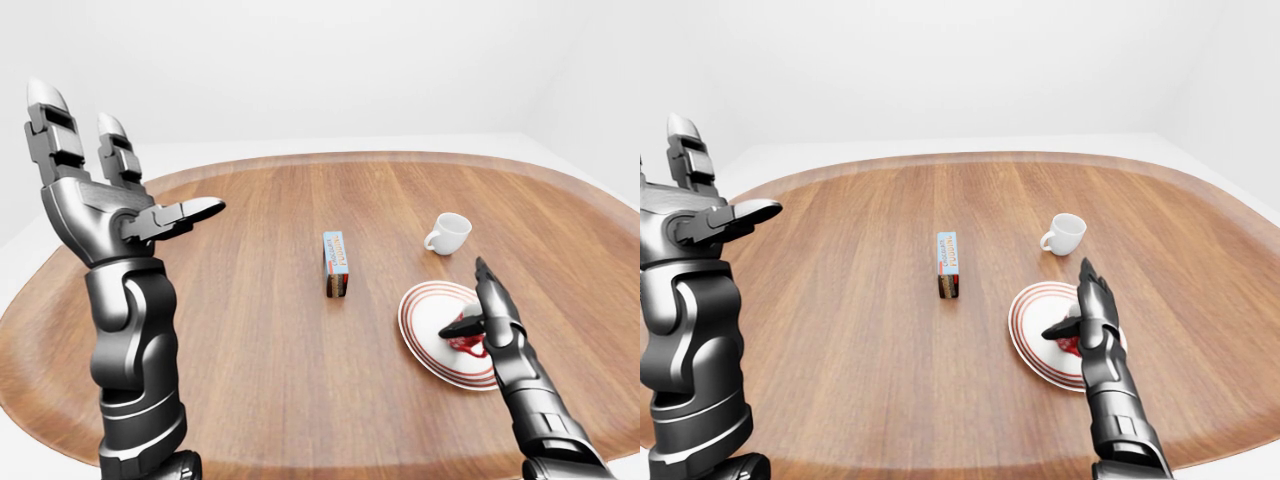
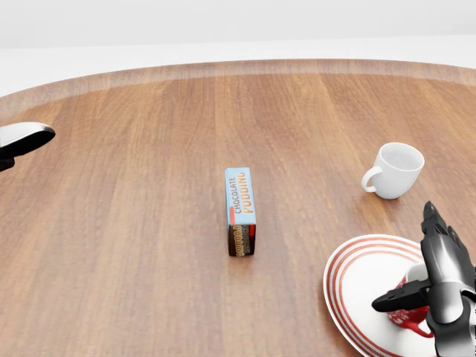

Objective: Pick up the red mug and put it on the plate

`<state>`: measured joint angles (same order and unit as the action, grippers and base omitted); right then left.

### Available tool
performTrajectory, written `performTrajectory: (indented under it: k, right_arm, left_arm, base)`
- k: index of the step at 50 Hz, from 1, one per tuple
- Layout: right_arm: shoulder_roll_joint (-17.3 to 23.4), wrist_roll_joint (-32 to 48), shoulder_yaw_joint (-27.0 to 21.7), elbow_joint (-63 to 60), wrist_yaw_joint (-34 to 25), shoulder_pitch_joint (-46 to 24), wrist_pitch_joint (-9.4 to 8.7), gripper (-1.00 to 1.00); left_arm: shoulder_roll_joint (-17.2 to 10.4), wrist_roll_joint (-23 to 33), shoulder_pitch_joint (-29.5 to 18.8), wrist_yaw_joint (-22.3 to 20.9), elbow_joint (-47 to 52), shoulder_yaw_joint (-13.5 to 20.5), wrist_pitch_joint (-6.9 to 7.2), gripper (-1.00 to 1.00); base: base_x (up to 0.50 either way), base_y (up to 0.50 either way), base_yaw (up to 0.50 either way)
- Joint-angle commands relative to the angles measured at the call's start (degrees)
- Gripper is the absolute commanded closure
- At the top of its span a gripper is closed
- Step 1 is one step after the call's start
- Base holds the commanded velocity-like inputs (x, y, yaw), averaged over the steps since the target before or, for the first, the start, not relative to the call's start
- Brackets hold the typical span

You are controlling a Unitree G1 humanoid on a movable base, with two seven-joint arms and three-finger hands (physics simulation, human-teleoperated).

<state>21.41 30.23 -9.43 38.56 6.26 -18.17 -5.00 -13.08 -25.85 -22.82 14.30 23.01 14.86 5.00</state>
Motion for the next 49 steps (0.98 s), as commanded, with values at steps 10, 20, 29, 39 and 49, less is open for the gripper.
performTrajectory:
  k: [10,20,29,39,49]
  right_arm:
    - [-3.2,12.28,0.78,-28.38,-15.66,0.65,0.0,-1.0]
    - [-4.71,16.45,0.49,-37.92,-23.68,-4.02,0.0,-1.0]
    - [-9.44,-6.98,-0.84,-41.82,-24.03,-4.84,0.0,-1.0]
    - [-12.27,-16.01,2.18,-38.71,-21.68,-2.4,0.0,-1.0]
    - [-15.76,-37.19,0.24,-38.23,-19.33,-2.86,0.0,-1.0]
  left_arm:
    - [0.41,0.85,0.6,-0.6,-0.88,-0.17,0.0,-1.0]
    - [0.24,0.71,0.68,-0.63,-0.67,0.02,0.0,-1.0]
    - [-0.09,0.37,0.53,-0.63,-0.75,0.4,0.0,-1.0]
    - [-0.2,0.36,0.49,-0.57,-0.88,0.39,0.0,-1.0]
    - [-0.21,0.24,0.67,-0.49,-0.48,0.52,0.0,-1.0]
  base:
    - [0.0,0.0,0.0]
    - [0.0,0.0,0.0]
    - [0.0,0.0,0.0]
    - [0.0,0.0,0.0]
    - [0.0,0.0,0.0]
